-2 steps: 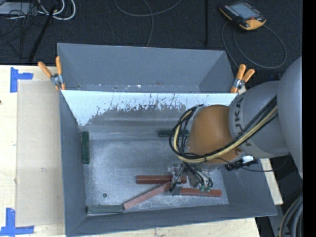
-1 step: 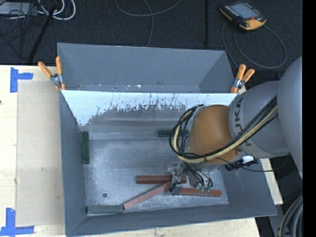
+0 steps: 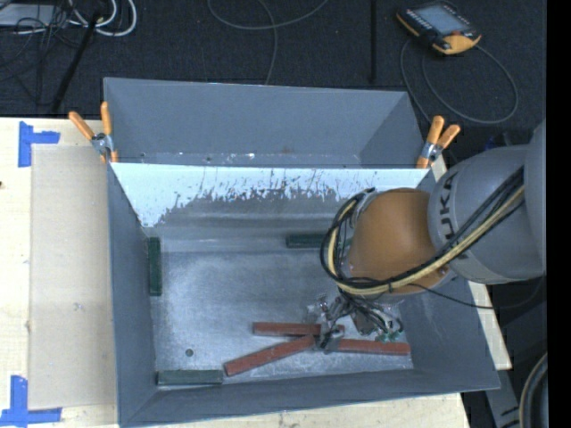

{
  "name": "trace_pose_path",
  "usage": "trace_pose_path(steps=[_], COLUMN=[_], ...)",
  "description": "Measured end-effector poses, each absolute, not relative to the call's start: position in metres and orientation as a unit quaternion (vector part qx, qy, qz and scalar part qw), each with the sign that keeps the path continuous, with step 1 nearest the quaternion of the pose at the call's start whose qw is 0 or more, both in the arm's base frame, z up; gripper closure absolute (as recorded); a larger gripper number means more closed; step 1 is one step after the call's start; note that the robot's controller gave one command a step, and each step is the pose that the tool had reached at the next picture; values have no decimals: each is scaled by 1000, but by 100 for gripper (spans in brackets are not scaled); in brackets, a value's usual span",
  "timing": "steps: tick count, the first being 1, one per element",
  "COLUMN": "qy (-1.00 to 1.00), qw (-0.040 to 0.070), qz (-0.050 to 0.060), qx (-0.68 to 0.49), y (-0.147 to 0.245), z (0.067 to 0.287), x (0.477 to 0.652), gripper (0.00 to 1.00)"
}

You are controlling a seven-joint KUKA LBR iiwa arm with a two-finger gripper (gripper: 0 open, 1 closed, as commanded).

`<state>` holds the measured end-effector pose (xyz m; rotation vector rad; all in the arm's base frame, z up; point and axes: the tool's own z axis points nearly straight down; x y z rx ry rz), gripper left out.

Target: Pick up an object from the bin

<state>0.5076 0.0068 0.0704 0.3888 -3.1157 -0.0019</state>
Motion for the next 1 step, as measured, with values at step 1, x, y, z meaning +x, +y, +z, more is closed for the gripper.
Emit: trace_pose_path(steps=[1], qy=[-952], qw=[0], qz=[-1], qx=[305], y=[15], z=[81], x=[548], gripper=[100])
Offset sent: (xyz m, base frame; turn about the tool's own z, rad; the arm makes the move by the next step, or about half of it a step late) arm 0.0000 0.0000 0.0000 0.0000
